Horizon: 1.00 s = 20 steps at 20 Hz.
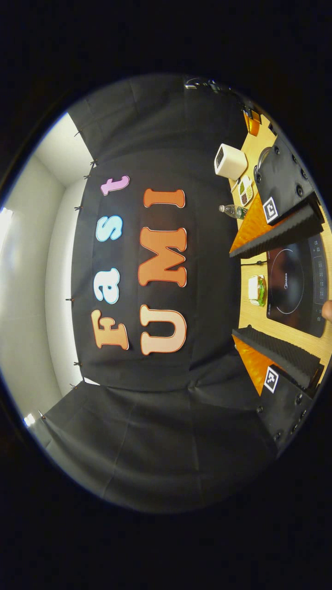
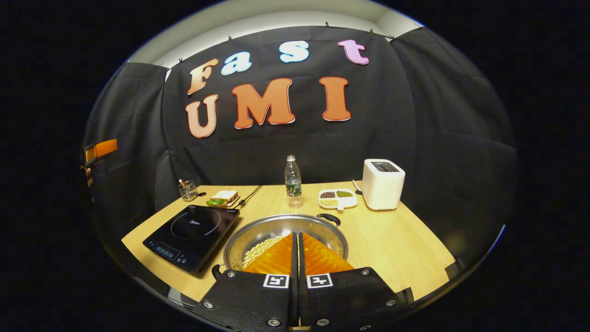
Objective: First push the handle of the pot to place it horizontally, then grasp the pot with both hands and set it on the induction cooktop.
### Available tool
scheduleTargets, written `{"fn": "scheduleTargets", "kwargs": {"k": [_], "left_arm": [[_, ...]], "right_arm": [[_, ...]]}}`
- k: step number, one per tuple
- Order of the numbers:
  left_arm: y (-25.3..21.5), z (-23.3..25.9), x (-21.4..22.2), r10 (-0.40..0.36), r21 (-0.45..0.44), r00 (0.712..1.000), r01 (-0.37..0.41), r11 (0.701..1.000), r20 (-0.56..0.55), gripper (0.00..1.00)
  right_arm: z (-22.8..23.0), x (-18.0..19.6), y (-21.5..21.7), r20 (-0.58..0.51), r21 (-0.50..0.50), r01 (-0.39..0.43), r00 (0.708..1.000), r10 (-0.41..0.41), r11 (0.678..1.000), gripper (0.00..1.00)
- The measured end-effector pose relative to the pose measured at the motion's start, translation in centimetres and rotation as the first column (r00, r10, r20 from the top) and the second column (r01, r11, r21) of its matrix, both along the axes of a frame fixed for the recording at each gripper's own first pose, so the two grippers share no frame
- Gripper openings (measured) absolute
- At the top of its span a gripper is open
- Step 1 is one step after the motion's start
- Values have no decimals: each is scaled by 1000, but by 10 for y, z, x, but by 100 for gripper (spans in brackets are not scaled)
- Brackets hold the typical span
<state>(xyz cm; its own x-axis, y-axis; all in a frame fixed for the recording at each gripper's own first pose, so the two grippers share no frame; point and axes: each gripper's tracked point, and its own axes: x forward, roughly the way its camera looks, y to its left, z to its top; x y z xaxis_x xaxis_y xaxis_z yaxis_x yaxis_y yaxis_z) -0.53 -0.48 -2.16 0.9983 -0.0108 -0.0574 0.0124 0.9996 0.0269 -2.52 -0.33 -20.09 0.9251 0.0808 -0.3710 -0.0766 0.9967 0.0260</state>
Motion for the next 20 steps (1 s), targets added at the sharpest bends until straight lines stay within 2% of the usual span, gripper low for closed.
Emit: {"fn": "scheduleTargets", "kwargs": {"k": [6, 11, 20], "left_arm": [[1, -14, -2, 5, 9, 1000, -5, 1000, -28, 96], [5, -22, -4, 16, 4, 999, -16, 1000, -46, 98], [10, -40, -4, 33, -1, 995, -33, 999, -90, 97]], "right_arm": [[-48, -14, 22, -109, 2, -68, 992, 68, 998, 0], [-85, -35, 45, -195, 10, -136, 971, 136, 991, 0], [-117, -57, 91, -252, -22, -269, 933, 255, 963, 0]]}}
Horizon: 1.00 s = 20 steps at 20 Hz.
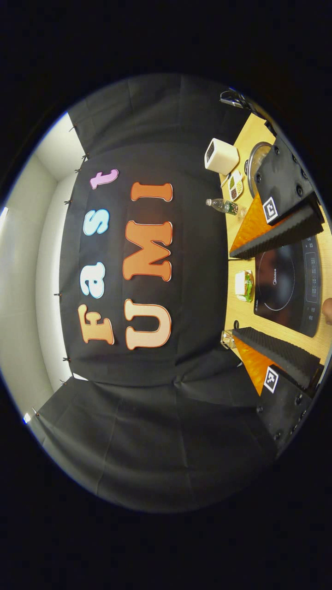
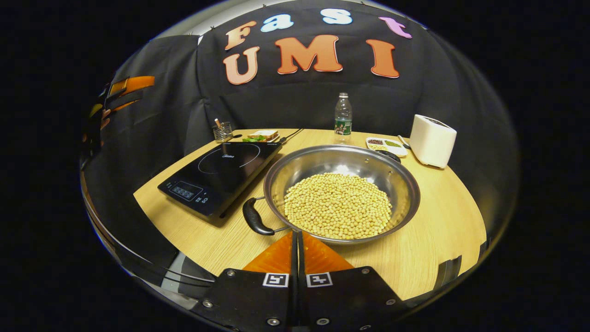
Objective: First push the handle of the pot to place it horizontally, then grasp the pot with both hands and set it on the induction cooktop.
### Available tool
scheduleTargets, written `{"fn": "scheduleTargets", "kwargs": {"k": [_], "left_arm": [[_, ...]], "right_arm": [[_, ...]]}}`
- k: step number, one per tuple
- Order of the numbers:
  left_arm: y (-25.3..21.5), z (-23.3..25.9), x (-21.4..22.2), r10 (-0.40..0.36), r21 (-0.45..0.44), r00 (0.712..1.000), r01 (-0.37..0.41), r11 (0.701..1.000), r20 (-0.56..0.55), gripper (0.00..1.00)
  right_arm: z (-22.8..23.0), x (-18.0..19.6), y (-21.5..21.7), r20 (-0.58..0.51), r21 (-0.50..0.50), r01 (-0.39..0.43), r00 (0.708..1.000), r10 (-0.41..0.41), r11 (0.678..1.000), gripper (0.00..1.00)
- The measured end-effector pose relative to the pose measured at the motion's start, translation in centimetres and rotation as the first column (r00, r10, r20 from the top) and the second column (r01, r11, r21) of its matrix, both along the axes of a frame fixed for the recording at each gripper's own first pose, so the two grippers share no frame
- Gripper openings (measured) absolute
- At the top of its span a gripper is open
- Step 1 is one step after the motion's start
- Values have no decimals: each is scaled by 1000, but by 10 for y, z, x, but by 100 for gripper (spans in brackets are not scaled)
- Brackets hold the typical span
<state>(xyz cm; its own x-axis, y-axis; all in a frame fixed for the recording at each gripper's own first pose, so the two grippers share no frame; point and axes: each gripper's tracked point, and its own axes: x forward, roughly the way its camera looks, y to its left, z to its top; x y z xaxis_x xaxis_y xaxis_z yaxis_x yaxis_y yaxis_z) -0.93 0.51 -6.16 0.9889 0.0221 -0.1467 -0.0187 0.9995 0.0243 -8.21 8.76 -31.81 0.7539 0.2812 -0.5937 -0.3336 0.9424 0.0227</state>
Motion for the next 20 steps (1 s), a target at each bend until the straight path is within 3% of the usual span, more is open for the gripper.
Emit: {"fn": "scheduleTargets", "kwargs": {"k": [7, 20], "left_arm": [[6, -1, -2, 12, -3, 1000, -12, 1000, -7, 97], [22, -6, 4, 21, -22, 1000, -21, 1000, -3, 97]], "right_arm": [[-19, -10, 36, -40, -7, -89, 995, 89, 996, 0], [-27, 17, 82, -105, 113, -59, 992, 71, 992, 0]]}}
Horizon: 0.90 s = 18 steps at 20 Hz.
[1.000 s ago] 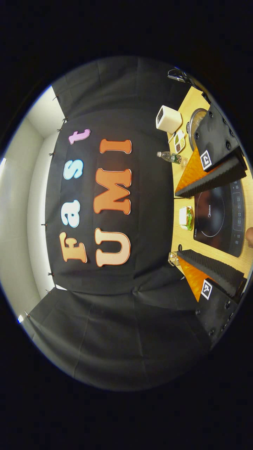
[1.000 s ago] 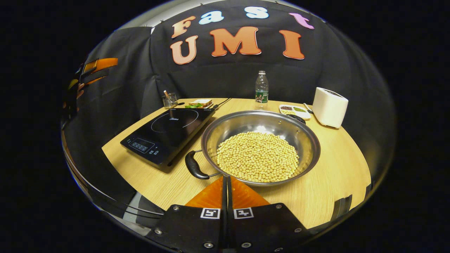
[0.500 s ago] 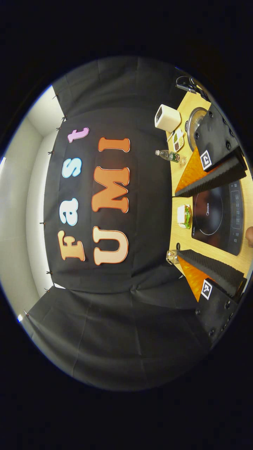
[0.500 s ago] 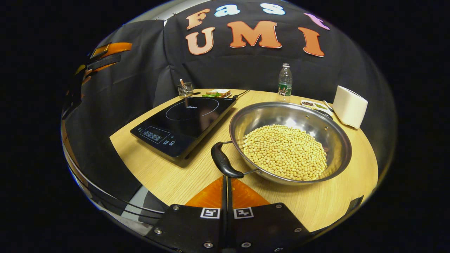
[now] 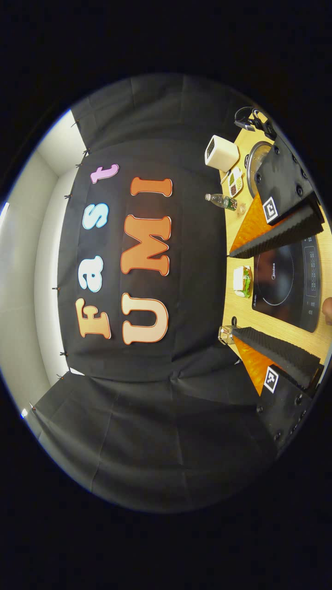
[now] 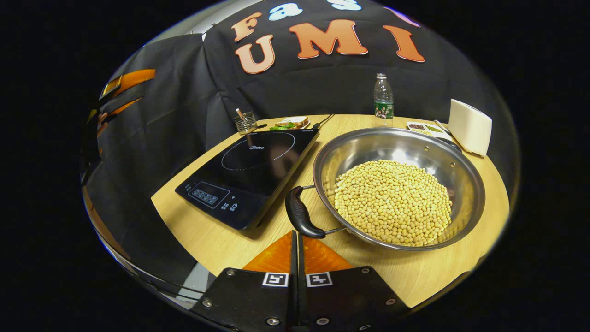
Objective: First push the handle of the pot to place it horizontally, then grasp the pot with both hands and set it on the induction cooktop.
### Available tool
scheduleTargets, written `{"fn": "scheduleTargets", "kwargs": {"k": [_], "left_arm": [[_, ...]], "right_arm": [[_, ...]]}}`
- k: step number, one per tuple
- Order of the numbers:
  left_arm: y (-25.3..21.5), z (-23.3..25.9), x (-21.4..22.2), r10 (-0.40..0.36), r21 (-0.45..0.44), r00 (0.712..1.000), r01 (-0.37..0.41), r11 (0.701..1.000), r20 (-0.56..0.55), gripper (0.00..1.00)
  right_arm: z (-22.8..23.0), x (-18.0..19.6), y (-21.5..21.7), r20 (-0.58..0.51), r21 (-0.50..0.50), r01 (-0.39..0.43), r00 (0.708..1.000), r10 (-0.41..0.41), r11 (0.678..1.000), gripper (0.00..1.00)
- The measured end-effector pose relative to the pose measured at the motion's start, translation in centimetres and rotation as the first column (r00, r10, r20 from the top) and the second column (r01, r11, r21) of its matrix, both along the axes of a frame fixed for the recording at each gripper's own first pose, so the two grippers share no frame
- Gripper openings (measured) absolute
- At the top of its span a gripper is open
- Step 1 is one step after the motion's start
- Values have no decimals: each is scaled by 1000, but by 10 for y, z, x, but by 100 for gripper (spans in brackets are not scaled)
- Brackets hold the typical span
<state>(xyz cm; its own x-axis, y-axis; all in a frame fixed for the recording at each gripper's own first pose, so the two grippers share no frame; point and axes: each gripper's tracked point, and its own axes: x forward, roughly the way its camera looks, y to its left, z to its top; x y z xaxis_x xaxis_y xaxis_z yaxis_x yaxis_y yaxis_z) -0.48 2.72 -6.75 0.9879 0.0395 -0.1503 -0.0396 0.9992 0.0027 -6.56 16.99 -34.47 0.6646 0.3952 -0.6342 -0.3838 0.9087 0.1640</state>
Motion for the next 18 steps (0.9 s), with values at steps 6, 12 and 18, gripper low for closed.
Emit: {"fn": "scheduleTargets", "kwargs": {"k": [6, 12, 18], "left_arm": [[12, -5, 5, 13, -10, 1000, -13, 1000, 3, 97], [16, -12, 10, 12, -24, 1000, -12, 1000, -2, 97], [22, -20, 16, 24, 1, 1000, -24, 1000, -1, 97]], "right_arm": [[-1, 22, 15, -28, 69, 55, 998, -53, 996, 0], [-3, 49, 31, -26, 122, 116, 993, -114, 986, 0], [-7, 74, 42, -37, 155, 178, 984, -174, 972, 0]]}}
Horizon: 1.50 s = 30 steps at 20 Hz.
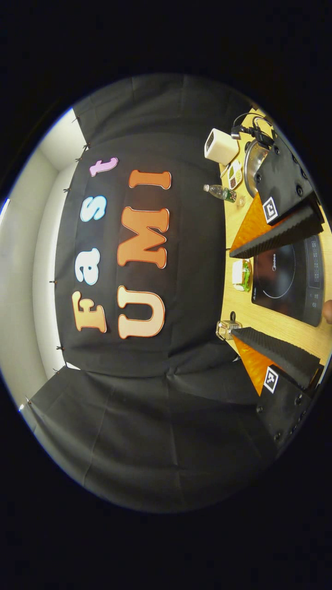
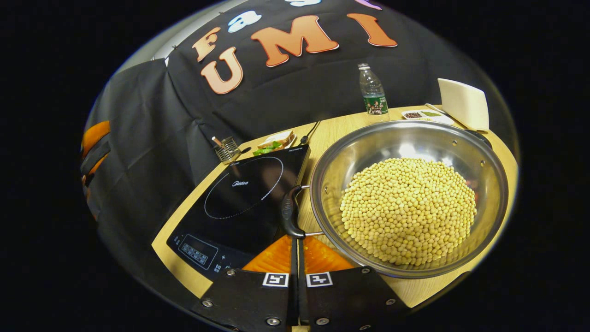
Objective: First push the handle of the pot to place it horizontally, then grasp the pot with both hands and set it on the induction cooktop.
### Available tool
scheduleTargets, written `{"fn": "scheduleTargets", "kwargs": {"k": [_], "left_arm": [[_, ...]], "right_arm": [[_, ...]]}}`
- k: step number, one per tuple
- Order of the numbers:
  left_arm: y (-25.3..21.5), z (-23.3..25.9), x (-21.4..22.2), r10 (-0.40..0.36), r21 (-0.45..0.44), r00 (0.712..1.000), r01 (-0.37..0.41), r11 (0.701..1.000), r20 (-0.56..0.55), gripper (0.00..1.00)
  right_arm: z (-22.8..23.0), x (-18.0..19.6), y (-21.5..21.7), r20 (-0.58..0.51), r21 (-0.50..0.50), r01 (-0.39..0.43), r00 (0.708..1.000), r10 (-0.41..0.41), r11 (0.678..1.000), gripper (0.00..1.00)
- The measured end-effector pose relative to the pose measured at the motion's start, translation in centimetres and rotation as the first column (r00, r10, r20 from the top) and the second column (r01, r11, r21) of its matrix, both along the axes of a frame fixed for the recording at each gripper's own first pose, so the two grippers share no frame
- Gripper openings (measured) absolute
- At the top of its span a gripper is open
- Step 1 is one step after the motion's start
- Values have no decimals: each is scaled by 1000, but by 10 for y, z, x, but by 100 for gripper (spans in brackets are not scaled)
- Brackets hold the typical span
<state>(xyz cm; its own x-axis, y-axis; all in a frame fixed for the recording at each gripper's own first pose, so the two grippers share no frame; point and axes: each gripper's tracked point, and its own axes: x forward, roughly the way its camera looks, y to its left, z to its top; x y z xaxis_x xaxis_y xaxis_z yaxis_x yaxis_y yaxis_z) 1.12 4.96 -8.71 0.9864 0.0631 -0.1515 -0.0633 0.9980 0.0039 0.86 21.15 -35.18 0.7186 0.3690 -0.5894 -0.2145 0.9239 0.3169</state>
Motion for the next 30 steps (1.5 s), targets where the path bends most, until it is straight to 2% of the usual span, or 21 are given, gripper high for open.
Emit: {"fn": "scheduleTargets", "kwargs": {"k": [14, 20, 25, 30], "left_arm": [[-15, -29, 15, -51, -29, 997, 49, 998, -59, 98], [-50, -33, 22, -106, -51, 992, 103, 993, -74, 97], [-102, -32, 22, -198, -74, 977, 192, 979, -78, 98], [-163, -43, 17, -289, -76, 951, 282, 956, -113, 98]], "right_arm": [[-3, 45, -6, -29, 31, 151, 988, -150, 988, 0], [10, 28, -12, -51, 72, 118, 992, -115, 990, 0], [47, 1, -63, 35, 47, 112, 993, -114, 993, 0], [73, -10, -135, 113, 24, 199, 973, -200, 980, 0]]}}
